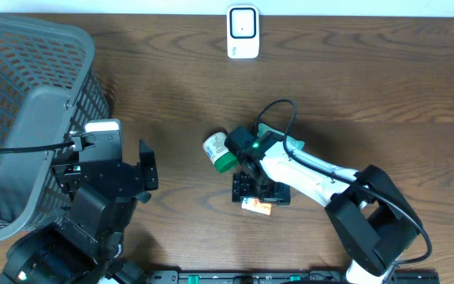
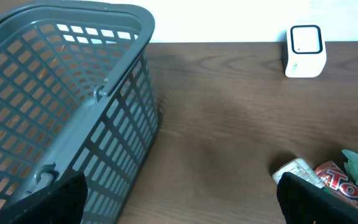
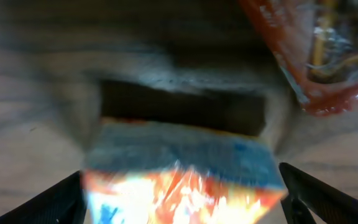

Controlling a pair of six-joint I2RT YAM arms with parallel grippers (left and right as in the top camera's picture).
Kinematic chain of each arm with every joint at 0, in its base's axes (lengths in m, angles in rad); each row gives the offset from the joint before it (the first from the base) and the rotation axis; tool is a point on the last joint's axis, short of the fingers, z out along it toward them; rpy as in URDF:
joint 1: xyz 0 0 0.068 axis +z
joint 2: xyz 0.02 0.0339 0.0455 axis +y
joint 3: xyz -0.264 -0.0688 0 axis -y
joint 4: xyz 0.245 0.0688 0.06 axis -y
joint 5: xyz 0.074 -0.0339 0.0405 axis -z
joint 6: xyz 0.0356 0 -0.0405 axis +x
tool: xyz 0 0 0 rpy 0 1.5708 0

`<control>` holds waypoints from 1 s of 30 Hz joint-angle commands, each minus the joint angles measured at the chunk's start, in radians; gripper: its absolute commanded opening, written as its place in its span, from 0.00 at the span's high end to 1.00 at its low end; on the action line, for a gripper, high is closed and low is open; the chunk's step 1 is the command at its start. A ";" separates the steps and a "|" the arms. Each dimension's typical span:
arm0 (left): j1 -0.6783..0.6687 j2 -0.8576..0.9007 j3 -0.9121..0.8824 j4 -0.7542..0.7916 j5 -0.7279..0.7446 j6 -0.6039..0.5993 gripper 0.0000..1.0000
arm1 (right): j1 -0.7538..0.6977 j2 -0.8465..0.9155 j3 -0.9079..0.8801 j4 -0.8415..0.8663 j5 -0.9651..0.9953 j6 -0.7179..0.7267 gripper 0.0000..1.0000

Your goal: Scan the item barcode

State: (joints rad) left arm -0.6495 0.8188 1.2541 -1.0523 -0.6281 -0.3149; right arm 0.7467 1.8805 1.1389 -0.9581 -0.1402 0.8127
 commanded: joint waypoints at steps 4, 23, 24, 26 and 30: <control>0.004 -0.003 0.006 -0.014 -0.013 -0.004 0.02 | 0.004 0.021 -0.042 0.027 -0.027 0.017 0.19; 0.004 -0.003 0.006 -0.024 -0.012 -0.004 0.02 | -0.144 0.021 -0.040 0.023 -0.308 -0.178 0.52; 0.004 -0.003 0.006 -0.024 -0.012 -0.004 0.02 | -0.163 0.021 -0.040 0.023 -0.341 -0.193 0.52; 0.004 -0.003 0.006 -0.024 -0.012 -0.004 0.02 | -0.206 0.021 -0.040 0.023 -0.417 -0.224 0.51; 0.004 -0.003 0.006 -0.024 -0.012 -0.004 0.02 | -0.287 0.021 -0.040 0.011 -0.534 -0.277 0.51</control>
State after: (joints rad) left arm -0.6495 0.8188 1.2541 -1.0740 -0.6281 -0.3149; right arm 0.5079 1.8915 1.1046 -0.9409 -0.5201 0.6159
